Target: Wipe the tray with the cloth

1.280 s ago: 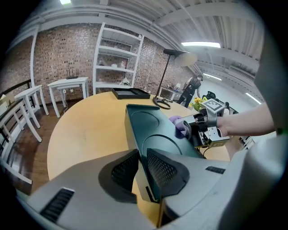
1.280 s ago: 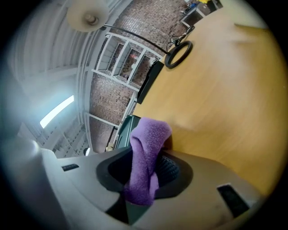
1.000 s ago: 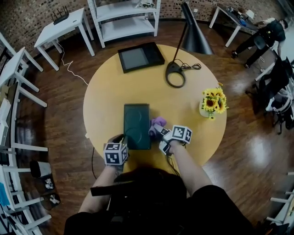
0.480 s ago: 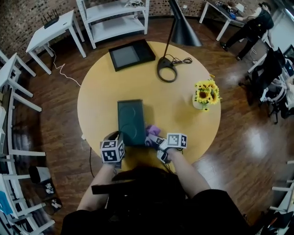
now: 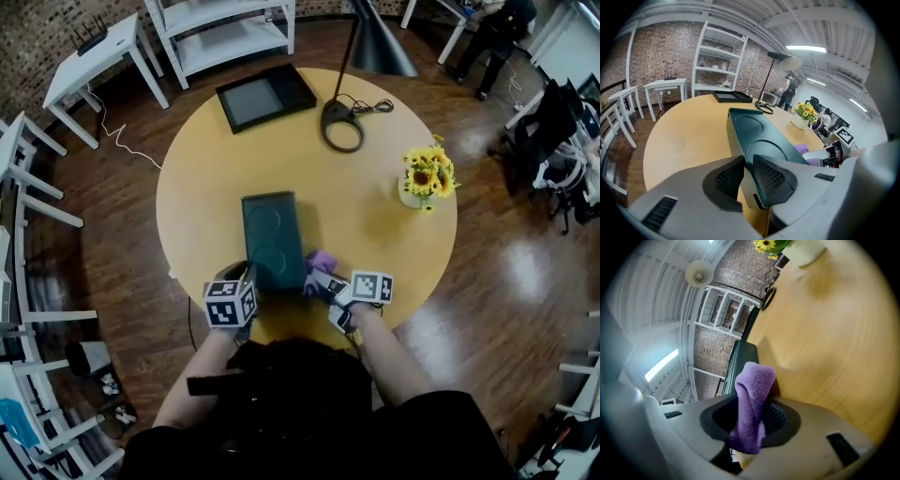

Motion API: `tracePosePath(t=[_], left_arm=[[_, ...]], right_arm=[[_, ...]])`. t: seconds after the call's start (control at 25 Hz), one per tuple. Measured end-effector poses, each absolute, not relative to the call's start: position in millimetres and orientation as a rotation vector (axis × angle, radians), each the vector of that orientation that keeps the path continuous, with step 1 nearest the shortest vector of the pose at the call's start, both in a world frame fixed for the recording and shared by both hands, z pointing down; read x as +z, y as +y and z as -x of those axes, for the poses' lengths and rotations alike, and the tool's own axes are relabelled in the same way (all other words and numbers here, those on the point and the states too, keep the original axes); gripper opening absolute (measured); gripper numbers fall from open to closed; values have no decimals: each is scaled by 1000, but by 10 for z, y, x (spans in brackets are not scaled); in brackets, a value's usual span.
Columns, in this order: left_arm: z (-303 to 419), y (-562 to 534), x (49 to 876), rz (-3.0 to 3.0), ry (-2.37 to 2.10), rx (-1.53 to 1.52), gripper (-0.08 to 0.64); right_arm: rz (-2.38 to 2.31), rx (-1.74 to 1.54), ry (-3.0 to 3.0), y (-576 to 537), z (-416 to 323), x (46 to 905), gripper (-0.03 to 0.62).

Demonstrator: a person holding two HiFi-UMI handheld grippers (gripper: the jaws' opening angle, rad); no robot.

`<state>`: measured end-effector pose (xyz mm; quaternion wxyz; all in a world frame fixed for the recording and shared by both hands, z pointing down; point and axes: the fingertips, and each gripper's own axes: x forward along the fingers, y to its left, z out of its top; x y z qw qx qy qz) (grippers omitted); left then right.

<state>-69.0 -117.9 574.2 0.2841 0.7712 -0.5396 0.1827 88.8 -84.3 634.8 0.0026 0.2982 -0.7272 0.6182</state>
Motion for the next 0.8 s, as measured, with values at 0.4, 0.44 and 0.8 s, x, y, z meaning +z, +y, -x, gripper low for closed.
tracePosePath(t=[0.4,0.44,0.8], left_arm=[[870,-2378,5293,-2476,-1118,454,184],[830,-2581,5315,-2493,-1091,475,195],[510,-2902,5580,-2498,-748,451,153]], right_arm=[[-1339,1914,-2299,-662,-1036,6183,121],[-1387,1951,-2268,-605,-1050,6197,121],[-1526,2085,-2144,-426,-931,6249,118]])
